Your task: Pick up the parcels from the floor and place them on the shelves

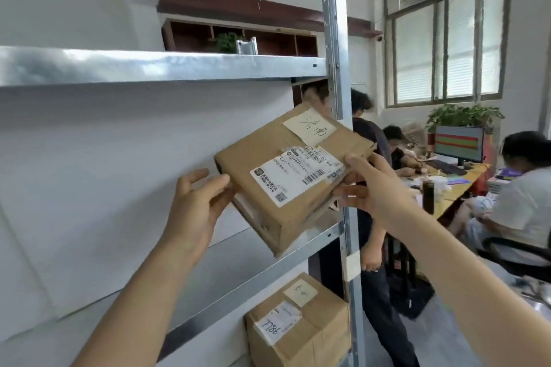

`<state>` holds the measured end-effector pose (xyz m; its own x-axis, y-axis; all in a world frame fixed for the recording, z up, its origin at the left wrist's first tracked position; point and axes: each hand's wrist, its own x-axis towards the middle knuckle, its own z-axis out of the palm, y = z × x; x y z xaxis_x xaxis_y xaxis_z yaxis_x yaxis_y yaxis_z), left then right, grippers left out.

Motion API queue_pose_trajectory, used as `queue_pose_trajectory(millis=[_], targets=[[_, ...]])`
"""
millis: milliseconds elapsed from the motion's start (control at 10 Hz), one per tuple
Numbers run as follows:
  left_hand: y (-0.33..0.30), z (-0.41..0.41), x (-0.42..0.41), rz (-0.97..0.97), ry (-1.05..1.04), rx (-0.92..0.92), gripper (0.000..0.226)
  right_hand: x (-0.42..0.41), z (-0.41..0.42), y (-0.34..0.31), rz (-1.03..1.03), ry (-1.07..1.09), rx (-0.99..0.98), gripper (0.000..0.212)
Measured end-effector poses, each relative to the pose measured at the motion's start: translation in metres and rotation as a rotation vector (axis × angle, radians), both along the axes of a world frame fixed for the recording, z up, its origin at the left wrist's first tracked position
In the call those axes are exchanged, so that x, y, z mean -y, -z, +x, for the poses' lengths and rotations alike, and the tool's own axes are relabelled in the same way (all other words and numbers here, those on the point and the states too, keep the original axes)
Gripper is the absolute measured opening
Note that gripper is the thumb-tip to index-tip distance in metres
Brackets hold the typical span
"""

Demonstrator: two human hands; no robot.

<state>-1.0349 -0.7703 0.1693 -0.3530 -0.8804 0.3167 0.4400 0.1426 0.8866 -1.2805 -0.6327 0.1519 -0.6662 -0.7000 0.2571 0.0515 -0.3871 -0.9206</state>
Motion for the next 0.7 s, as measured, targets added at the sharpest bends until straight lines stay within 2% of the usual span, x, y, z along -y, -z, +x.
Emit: queue_pose_trajectory(millis=[100,200,300,400,500,600,700], targets=[[-0.002,-0.026,0.023,-0.024,-0.06,0.162,0.031,0.038,-0.019,0.012,0.108,-0.011,0.041,0.049],[0.011,-0.053,0.039,-0.004,-0.146,0.308,0.043,0.066,-0.03,0.029,0.228,-0.042,0.017,0.046],[0.027,-0.072,0.044,0.047,-0.176,0.404,0.044,0.081,-0.031,0.047,0.298,-0.093,-0.08,0.052],[0.049,-0.084,0.063,0.054,-0.224,0.425,0.074,0.08,-0.031,0.059,0.227,-0.12,-0.226,0.038],[0.053,-0.098,0.057,0.065,-0.249,0.402,0.077,0.08,-0.039,0.071,0.187,-0.101,-0.286,0.031],[0.054,-0.112,0.038,0.063,-0.189,0.396,0.066,0.074,-0.044,0.078,0.187,-0.12,-0.286,0.032],[0.059,-0.11,0.026,0.091,-0.137,0.33,0.043,0.06,-0.045,0.078,0.154,-0.148,-0.227,0.036]])
